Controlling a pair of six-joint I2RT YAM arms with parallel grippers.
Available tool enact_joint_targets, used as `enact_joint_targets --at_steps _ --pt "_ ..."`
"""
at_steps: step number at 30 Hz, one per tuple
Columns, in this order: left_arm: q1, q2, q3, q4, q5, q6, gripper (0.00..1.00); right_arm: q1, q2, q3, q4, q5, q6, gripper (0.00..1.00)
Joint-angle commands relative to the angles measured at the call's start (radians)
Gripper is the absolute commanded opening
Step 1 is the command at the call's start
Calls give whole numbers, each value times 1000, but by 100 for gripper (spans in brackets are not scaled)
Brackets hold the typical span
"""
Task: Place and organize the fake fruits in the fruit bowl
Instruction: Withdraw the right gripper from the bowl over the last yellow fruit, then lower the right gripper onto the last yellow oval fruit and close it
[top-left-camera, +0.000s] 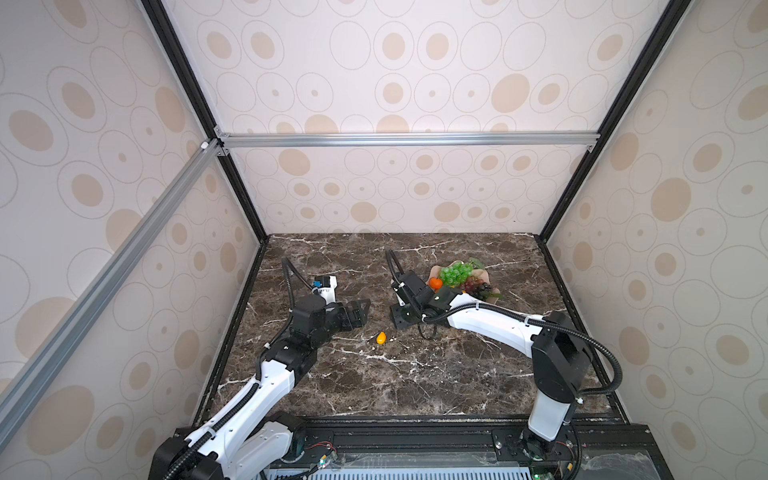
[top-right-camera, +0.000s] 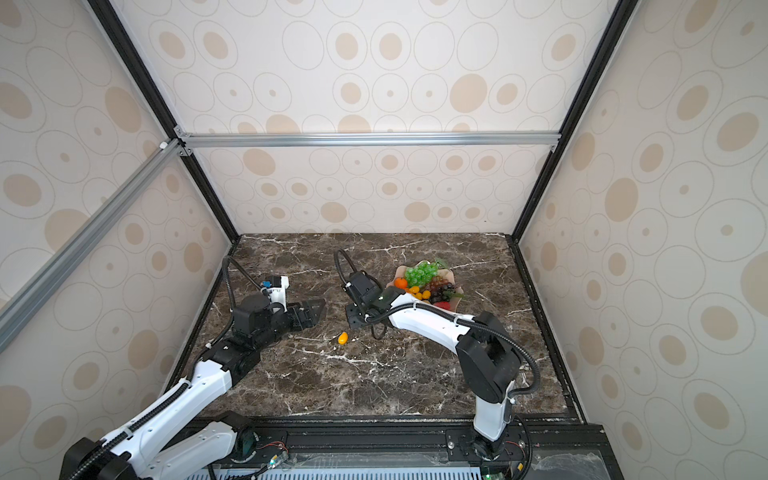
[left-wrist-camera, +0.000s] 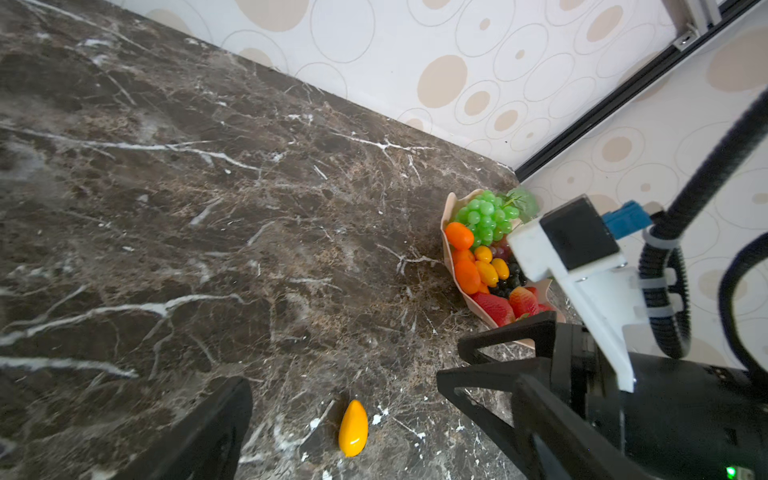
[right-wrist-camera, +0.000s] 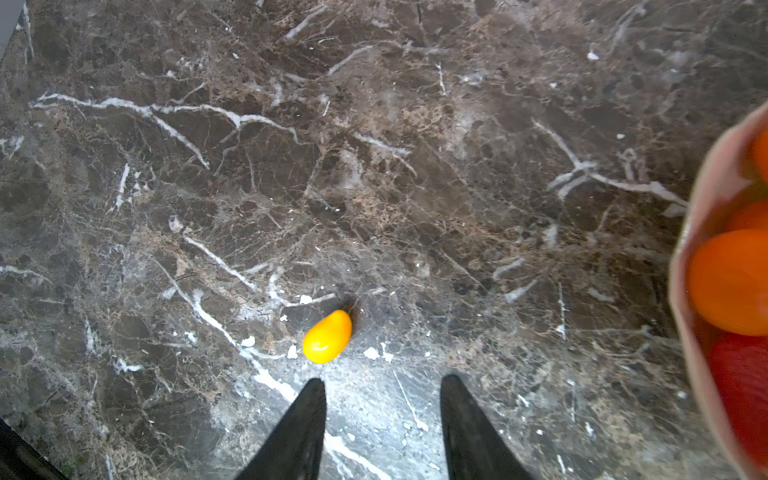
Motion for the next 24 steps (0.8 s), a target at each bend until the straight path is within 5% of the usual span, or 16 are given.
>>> enact_joint_targets --at_steps 1,10,24 --pt "45 -28 -10 -33 55 0 98 37 49 55 -58 37 47 47" --pt "222 -87 -85 16 216 -53 98 91 168 169 -115 64 110 47" --pt "348 -89 -119 73 325 -89 98 110 345 381 -315 83 74 47"
